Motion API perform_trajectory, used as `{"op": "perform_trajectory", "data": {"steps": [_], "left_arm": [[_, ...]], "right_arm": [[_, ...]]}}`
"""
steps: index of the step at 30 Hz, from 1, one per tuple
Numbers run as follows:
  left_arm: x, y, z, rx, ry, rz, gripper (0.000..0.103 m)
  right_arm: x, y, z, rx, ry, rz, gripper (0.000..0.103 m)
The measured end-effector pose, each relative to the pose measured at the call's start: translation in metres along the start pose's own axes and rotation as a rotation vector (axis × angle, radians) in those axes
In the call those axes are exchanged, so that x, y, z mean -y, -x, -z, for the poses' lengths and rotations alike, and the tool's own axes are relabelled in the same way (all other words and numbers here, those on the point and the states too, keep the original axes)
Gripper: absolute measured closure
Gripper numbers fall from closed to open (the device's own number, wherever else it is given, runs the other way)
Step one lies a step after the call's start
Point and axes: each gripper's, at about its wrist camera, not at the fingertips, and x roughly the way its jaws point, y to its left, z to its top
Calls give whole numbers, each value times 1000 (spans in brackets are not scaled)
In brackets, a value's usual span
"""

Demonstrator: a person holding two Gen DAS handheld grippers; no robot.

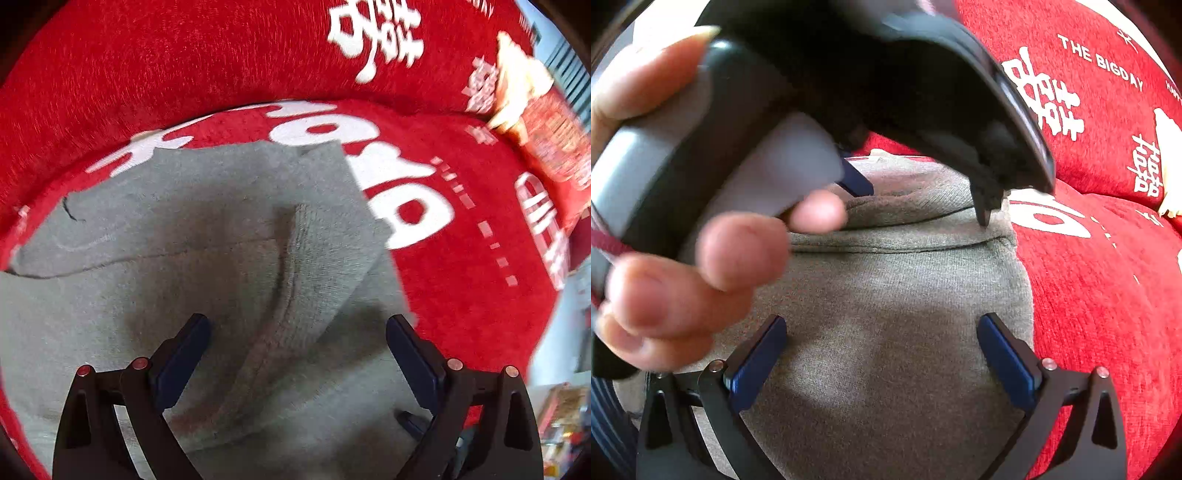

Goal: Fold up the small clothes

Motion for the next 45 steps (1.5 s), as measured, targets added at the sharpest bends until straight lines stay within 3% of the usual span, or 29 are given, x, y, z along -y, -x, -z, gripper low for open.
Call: {"op": "perform_trajectory", "data": {"steps": [2, 4, 6, 10, 13, 19, 24, 27, 28, 32, 33, 37, 41, 45], "left_arm": [[-7, 11, 1, 35, 20, 81, 6], [-17, 16, -3, 53, 47, 96, 6], [-27, 9, -9, 22, 87, 114, 6], [-31, -10, -11, -75, 132, 351, 6], [-21, -4, -5, -95, 114, 524, 6], [-12, 28, 12, -79, 8, 635, 6], [-38, 54, 29, -2, 11, 495, 6], [-72, 75, 41, 99, 65, 323, 6], [-84, 82, 47, 135, 83, 225, 6], [-113, 96, 68, 207, 117, -54, 6], [-119, 95, 72, 214, 121, -90, 6], [-149, 80, 88, 192, 162, -191, 6], [-177, 66, 100, 159, 215, -236, 6], [-179, 66, 106, 171, 178, -259, 6]], "right_arm": [[3, 0, 0, 3, -7, -6, 0], [3, 0, 1, 2, -3, 0, 0], [2, -1, 1, -2, 7, 10, 0], [4, -1, 1, -5, 6, 10, 0], [4, 1, 1, -4, 11, 6, 0], [3, 4, 6, -4, 30, 13, 0], [5, 14, 5, -7, 31, 34, 0], [20, 37, -6, 68, -30, 38, 0], [24, 43, -14, 94, -49, 40, 0], [16, 37, -53, 109, -49, 15, 0], [11, 31, -61, 103, -37, 5, 0], [-6, -8, -88, 15, -34, -42, 0], [6, -53, -88, -142, -96, 29, 0], [4, -63, -88, -162, -73, 65, 0]]}}
